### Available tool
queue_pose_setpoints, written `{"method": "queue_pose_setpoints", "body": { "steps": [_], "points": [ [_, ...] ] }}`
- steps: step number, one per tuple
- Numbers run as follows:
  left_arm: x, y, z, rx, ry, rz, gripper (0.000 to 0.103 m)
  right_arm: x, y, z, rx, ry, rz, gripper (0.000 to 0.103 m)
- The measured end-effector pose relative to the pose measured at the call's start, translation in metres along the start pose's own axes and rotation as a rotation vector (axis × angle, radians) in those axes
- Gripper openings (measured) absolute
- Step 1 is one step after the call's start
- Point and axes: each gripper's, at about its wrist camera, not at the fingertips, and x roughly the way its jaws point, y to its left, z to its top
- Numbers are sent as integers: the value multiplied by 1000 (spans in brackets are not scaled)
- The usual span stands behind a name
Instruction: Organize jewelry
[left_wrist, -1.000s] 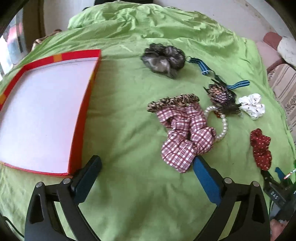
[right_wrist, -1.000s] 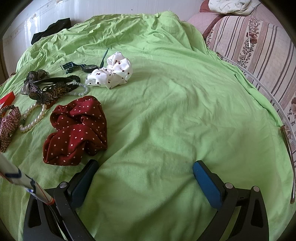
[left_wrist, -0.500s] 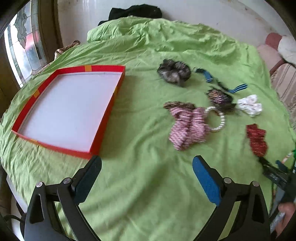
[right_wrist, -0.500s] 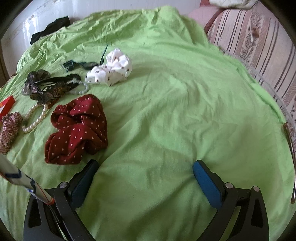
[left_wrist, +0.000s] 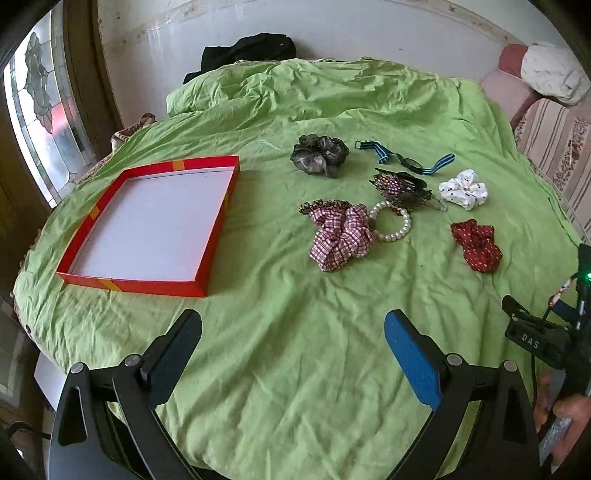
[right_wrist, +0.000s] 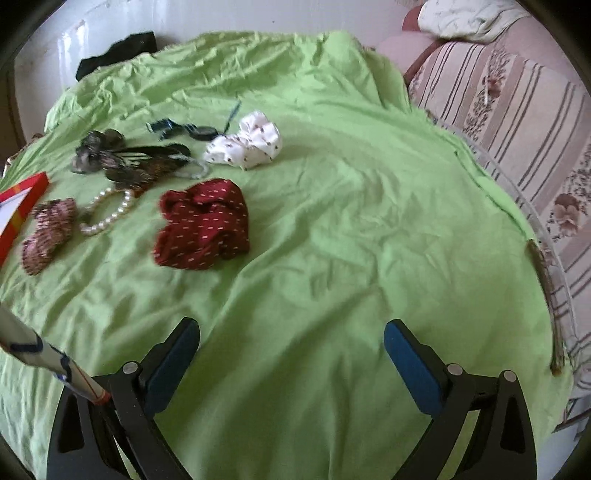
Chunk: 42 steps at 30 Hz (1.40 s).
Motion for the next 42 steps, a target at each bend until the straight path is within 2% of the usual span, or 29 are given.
{"method": "queue_pose_setpoints", "body": {
  "steps": [5, 14, 24, 34, 42],
  "points": [
    [-7, -1, -6, 2, -16, -14, 99, -20, 2, -8, 10, -43, -15, 102],
    [-18, -4, -9, 20, -42, -5, 99, -24, 5, -22, 14, -17, -6, 102],
    [-17, -9, -11, 38, -25, -3, 99, -24, 7, -27, 11, 0, 5, 102],
    [-9, -9, -11, 35, -1, -23, 99, -21, 15, -29, -31, 6, -42, 102],
    [-8, -9, -11, 36, -8, -29, 99, -21, 15, -29, -25, 5, -39, 102]
  ]
}}
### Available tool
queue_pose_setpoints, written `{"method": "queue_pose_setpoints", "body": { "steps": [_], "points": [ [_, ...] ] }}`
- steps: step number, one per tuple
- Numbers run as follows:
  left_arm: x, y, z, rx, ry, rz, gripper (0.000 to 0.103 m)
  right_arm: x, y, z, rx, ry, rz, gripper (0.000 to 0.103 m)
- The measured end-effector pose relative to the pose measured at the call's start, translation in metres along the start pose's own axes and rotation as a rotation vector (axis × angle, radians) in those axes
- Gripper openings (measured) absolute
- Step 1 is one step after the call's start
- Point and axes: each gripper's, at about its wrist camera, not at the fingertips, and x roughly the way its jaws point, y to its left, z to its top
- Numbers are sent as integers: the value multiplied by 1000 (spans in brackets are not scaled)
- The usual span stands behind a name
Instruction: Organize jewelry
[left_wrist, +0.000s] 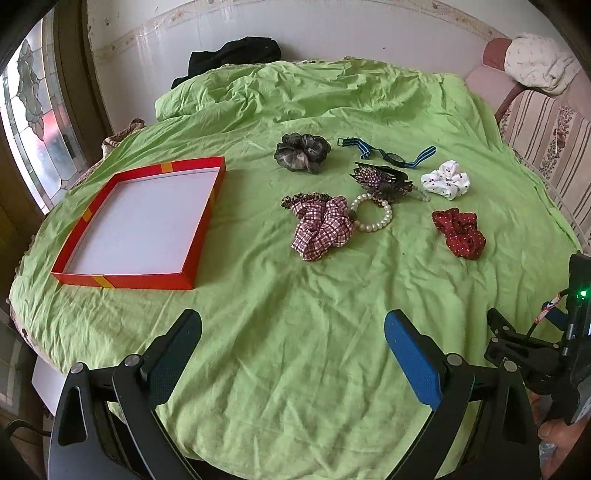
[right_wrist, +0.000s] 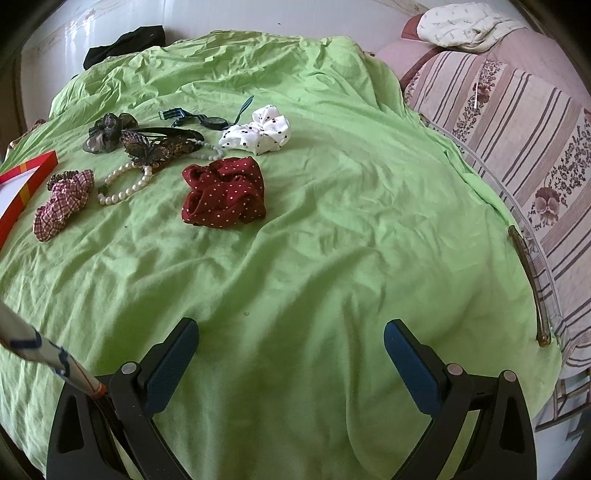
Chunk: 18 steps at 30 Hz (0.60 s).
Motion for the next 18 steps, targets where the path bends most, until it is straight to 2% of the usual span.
{"method": "queue_pose_setpoints", "body": {
  "steps": [8, 18],
  "points": [
    [-2, -3, 1, 7, -19, 2, 99, -2, 6, 0, -24, -10, -42, 102],
    [-3, -4, -1, 7, -19, 2, 99, -9, 1, 0, 9, -47, -3, 102]
  ]
}}
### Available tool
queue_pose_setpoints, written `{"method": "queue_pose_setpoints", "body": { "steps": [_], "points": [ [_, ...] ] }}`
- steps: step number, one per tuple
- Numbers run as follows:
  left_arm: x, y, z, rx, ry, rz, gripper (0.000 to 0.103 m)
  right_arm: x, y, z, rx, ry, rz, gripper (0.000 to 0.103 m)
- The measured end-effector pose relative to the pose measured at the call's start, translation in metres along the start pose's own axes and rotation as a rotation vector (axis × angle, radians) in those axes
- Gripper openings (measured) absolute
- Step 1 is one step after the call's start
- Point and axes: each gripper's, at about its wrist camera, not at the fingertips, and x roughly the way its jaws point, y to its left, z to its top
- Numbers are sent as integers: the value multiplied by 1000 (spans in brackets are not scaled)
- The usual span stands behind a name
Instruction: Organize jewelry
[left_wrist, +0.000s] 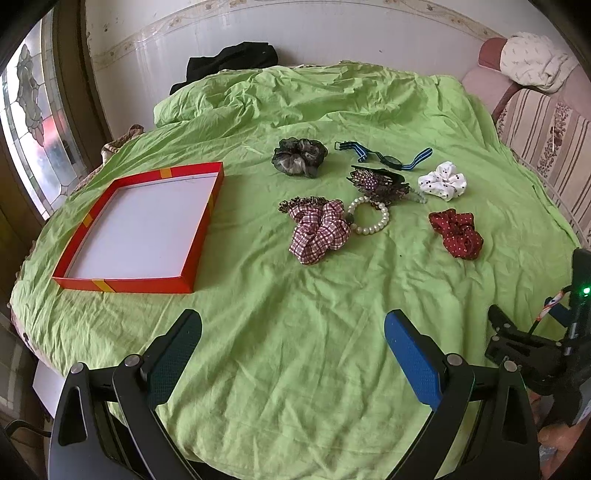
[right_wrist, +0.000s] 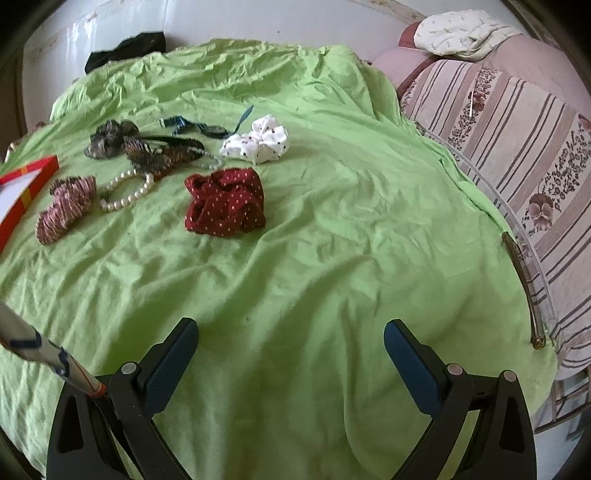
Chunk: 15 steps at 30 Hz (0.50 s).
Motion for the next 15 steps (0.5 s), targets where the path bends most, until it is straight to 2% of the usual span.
{"method": "queue_pose_setpoints", "body": {
  "steps": [3, 6, 9, 15],
  "points": [
    [3, 5, -1, -5, 18, -6, 99, -3, -5, 0, 23, -52, 30, 102],
    [9, 17, 1, -16, 26, 13, 99, -3, -10, 0, 43, -57, 73, 102],
    [17, 35, 6, -37, 53, 7, 99, 1, -14, 3, 70, -29, 128, 98],
    [36, 62, 13, -90, 131, -43, 99, 18, -19, 14, 97, 76, 227, 85]
  ]
}}
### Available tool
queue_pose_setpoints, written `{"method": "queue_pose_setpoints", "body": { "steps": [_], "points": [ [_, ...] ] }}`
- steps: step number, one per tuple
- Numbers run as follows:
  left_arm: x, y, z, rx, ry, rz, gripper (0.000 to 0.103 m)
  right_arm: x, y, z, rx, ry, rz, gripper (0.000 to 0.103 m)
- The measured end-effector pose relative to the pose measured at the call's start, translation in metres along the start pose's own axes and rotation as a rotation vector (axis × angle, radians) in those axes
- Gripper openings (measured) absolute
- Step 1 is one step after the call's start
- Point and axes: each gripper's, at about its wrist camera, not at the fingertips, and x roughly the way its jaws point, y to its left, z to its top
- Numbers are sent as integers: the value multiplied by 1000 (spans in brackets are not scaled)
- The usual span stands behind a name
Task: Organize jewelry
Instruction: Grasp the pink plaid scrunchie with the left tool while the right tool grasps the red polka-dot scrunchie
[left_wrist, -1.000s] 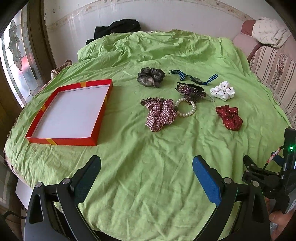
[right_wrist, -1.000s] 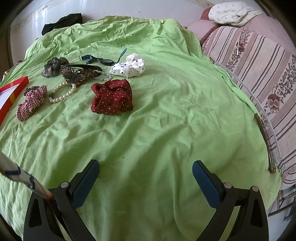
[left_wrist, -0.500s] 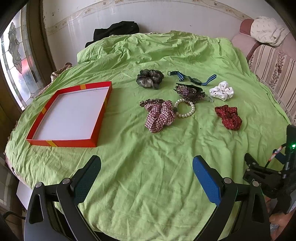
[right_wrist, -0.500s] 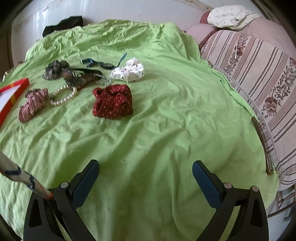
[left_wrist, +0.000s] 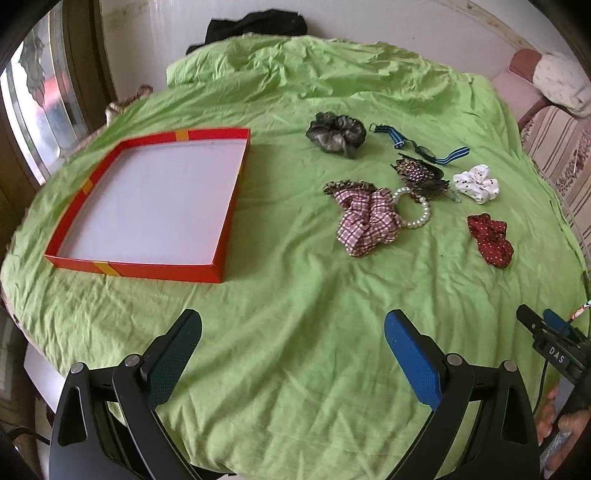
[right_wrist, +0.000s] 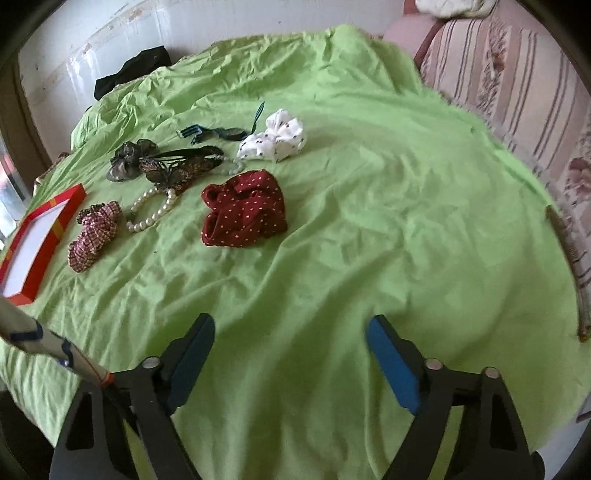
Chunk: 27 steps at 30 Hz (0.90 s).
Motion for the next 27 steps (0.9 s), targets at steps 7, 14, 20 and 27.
{"method": "queue_pose_setpoints", "body": {
  "steps": [7, 14, 20, 27],
  "points": [
    [23, -1, 35, -27, 56, -172, 96, 9, -2, 27, 11, -7, 108, 77],
    [76, -28, 68, -22, 132, -300, 84, 33, 0, 54, 36, 17, 180, 73],
    [113, -43, 82, 9, 166, -271, 84, 52, 8, 68, 21, 33, 181, 73],
    [136, -48, 83, 10, 184, -254, 83, 65, 18, 69, 10, 55, 171, 72]
  ]
}}
